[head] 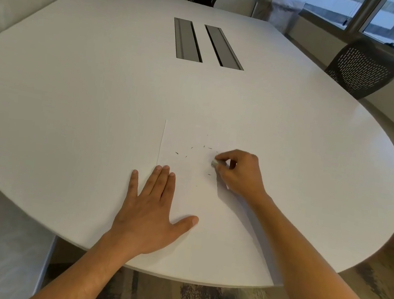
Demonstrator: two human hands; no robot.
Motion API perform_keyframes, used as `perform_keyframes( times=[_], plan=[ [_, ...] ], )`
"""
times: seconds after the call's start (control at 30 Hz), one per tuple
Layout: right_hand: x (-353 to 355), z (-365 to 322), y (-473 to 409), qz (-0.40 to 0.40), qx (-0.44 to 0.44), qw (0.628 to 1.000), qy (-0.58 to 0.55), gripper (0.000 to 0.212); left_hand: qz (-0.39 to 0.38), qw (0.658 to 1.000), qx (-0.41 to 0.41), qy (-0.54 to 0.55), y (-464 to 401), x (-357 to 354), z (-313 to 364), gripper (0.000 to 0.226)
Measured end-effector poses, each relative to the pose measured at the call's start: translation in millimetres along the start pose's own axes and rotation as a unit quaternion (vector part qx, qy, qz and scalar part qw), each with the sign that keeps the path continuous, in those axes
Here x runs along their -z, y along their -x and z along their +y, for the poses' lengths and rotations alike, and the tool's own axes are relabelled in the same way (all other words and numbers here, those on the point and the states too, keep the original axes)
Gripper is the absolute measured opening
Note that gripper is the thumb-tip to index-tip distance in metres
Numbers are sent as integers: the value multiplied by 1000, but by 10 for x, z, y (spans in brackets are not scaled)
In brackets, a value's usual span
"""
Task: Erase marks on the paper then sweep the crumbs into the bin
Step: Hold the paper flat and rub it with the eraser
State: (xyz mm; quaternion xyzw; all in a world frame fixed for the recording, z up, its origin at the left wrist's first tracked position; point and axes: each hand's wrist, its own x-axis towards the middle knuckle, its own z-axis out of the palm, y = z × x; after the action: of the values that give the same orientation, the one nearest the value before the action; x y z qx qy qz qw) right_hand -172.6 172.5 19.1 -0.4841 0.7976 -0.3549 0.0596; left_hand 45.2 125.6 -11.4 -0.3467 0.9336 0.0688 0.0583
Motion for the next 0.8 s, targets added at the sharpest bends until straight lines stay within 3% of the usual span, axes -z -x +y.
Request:
perform_keyframes(
  times=[0.2, 0.37, 0.6, 0.8],
  plan=[
    [-73, 100, -307, 9, -39, 999, -12, 11, 0, 1000, 0, -3, 13, 5, -5, 115],
    [144, 270, -176, 70, -101, 990, -72, 11, 8, 1000, -5, 13, 14, 0, -17, 114],
    [492, 563, 83, 119, -136, 983, -28, 30, 29, 999, -7, 45, 27, -16, -33, 112],
    [571, 685, 85, 124, -154, 980, -19, 28, 46, 997, -5, 61, 40, -29, -46, 110]
  ],
)
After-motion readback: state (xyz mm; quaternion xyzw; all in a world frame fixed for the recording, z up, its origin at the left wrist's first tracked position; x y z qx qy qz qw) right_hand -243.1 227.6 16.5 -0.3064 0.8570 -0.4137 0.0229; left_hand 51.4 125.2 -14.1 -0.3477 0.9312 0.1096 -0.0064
